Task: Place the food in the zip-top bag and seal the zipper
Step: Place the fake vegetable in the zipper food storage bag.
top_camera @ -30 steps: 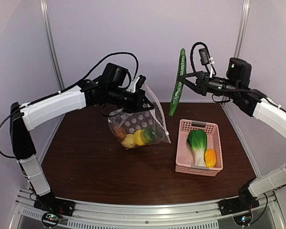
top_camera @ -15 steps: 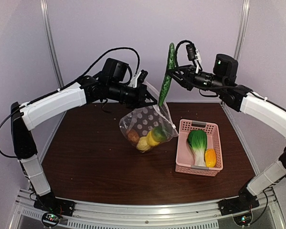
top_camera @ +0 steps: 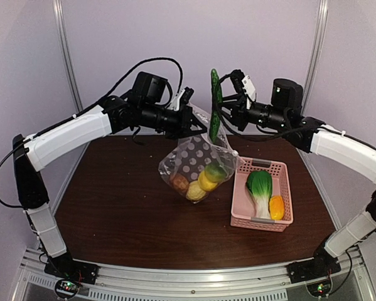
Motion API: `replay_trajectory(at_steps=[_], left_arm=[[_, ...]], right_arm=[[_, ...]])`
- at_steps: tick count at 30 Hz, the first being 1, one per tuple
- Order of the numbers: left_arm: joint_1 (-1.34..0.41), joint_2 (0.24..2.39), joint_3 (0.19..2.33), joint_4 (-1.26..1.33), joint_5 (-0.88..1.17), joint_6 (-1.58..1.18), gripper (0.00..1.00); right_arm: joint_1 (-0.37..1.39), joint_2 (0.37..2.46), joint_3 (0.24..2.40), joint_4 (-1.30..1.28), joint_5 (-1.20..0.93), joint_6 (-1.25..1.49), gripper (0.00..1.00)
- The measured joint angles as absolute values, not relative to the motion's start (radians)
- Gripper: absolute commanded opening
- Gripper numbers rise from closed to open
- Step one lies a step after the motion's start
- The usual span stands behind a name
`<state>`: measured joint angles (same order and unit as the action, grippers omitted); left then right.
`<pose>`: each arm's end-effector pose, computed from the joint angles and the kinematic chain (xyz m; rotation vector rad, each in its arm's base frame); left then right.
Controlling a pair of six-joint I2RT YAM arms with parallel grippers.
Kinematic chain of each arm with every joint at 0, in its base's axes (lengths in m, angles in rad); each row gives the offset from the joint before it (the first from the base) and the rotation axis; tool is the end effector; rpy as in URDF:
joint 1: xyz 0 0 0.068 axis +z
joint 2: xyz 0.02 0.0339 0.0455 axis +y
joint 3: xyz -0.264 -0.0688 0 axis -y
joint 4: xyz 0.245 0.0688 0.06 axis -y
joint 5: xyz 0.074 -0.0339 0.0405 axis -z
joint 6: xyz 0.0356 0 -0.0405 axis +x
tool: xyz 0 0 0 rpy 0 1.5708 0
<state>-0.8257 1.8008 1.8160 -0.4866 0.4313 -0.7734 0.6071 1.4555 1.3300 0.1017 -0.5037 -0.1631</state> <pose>0.2732 -0.3181 0.3860 0.3684 2.2889 -1.3603 0.2738 0.2111 0.4021 -0.9692 1.3258 0.7422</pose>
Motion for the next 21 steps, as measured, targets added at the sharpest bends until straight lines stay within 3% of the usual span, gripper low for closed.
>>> replay_trajectory(at_steps=[4,8,12,21], left_arm=[[-0.825,1.8,1.816,-0.487,0.43,-0.783,0.0],[-0.823,1.799,1.816,-0.485,0.428,-0.787,0.0],[-0.818,1.798,1.814,-0.472,0.425,-0.788,0.0],[-0.81,1.79,1.81,-0.468,0.424,-0.789,0.0]], right_arm=[[0.619,1.449,1.288,0.077,-0.519,-0.203,0.41],[0.622,1.439,1.28,0.02,-0.539,-0.206,0.58],[0.621,1.396,1.288,-0.054,-0.553,-0.184,0.64],[0.557,1.314,1.336,-0.17,-0.579,-0.083,0.65]])
